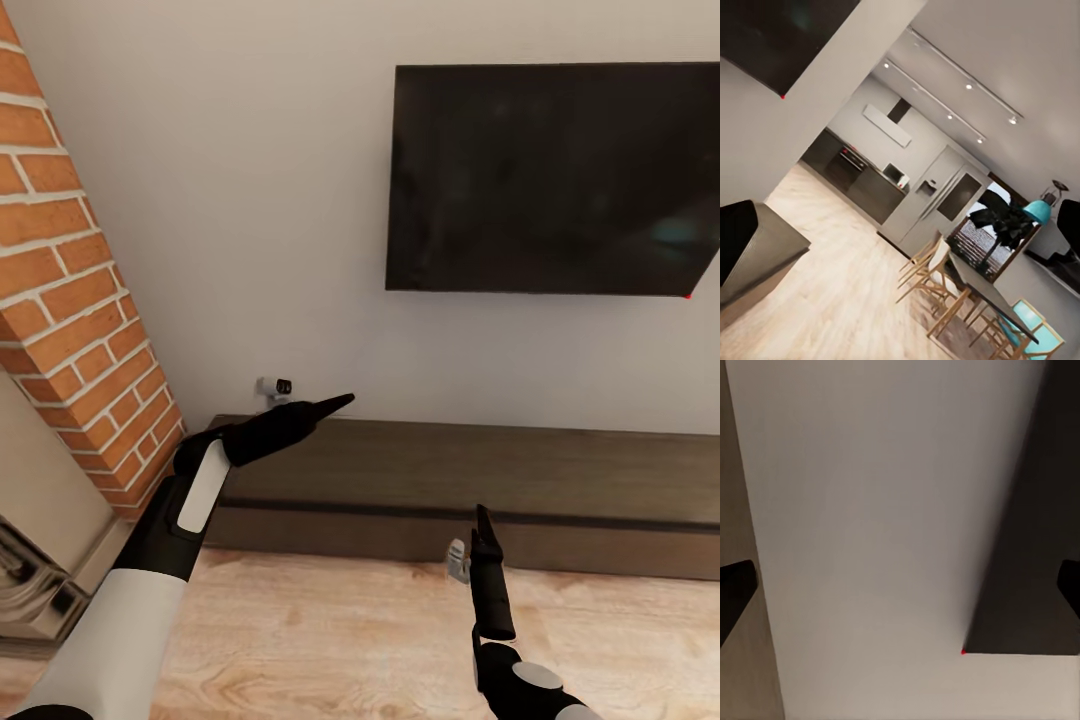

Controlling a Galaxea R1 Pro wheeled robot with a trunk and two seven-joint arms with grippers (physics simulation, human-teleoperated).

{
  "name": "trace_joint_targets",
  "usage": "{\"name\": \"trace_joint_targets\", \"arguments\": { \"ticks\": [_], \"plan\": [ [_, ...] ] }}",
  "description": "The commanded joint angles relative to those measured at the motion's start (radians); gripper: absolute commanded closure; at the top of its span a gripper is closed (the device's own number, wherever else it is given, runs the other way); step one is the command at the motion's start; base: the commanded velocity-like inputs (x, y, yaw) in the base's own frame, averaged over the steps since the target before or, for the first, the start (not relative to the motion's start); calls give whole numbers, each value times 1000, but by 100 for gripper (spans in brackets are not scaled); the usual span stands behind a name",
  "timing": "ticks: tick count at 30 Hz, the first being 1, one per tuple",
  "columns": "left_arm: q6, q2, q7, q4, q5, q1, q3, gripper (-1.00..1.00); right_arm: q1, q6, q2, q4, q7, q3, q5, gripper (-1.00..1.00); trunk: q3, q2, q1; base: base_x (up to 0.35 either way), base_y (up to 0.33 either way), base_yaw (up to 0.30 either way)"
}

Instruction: Place each of the two pumpkins and all three candles from the living room inside a cabinet in the living room (use any cabinet), then make sure every cabinet is closed, and position the cauldron so it is next to a table in the living room.

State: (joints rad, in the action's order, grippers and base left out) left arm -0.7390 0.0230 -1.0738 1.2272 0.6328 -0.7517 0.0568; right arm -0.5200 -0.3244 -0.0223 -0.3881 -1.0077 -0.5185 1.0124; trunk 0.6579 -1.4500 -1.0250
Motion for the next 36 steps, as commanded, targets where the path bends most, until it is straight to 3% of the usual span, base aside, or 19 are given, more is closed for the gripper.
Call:
{"name": "trace_joint_targets", "arguments": {
  "ticks": [1,7,22,36],
  "plan": [
    [0,0,0,0,0,0,0,-100,0,0,0,0,0,0,0,-100,0,0,0,328,0,0],
    [1,0,0,0,-1,0,0,-100,0,-3,0,-1,0,1,-9,-100,0,0,0,295,0,0],
    [3,-2,0,-2,0,0,0,-100,0,-2,-1,-2,0,2,-8,-100,0,0,0,16,0,0],
    [3,0,0,-2,-1,0,0,-100,0,-2,-1,-2,-3,2,-3,-100,44,-98,-54,0,0,0]
  ]
}}
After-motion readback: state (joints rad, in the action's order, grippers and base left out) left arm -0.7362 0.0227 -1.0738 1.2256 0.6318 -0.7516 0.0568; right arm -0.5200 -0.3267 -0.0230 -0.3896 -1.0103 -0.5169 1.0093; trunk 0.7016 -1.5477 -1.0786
